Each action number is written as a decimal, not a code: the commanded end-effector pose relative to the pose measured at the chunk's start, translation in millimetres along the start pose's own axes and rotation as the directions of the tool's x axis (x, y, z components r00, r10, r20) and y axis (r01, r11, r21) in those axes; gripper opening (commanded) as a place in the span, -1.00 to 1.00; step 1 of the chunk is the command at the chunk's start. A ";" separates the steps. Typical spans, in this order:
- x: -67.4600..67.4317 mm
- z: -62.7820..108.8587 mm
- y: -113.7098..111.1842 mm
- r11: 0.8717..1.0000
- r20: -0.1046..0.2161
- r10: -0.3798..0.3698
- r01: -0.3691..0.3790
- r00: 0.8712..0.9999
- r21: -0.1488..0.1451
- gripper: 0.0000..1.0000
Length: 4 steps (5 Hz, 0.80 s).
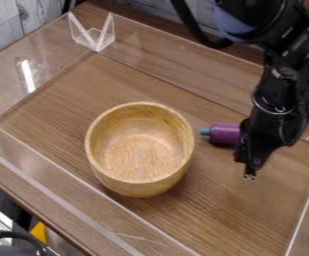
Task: Remove the purple eggplant from inside the brown bowl and put it on the table
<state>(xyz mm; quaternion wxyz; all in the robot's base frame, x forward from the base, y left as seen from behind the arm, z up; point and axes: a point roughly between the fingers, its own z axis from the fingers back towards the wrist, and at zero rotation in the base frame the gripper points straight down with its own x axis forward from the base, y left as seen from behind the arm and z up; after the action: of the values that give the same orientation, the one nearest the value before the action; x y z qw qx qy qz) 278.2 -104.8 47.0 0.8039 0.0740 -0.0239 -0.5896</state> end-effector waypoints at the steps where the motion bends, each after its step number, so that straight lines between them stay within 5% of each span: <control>1: 3.4 2.6 5.8 1.000 0.015 -0.001 0.000 1.000 0.024 -1.00; 4: 3.7 -5.9 13.9 1.000 0.011 0.011 -0.011 1.000 0.029 -1.00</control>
<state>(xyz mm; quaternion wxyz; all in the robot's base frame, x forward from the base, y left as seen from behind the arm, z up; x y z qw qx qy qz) 283.6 -102.1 31.6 0.8047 0.0762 -0.0149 -0.5886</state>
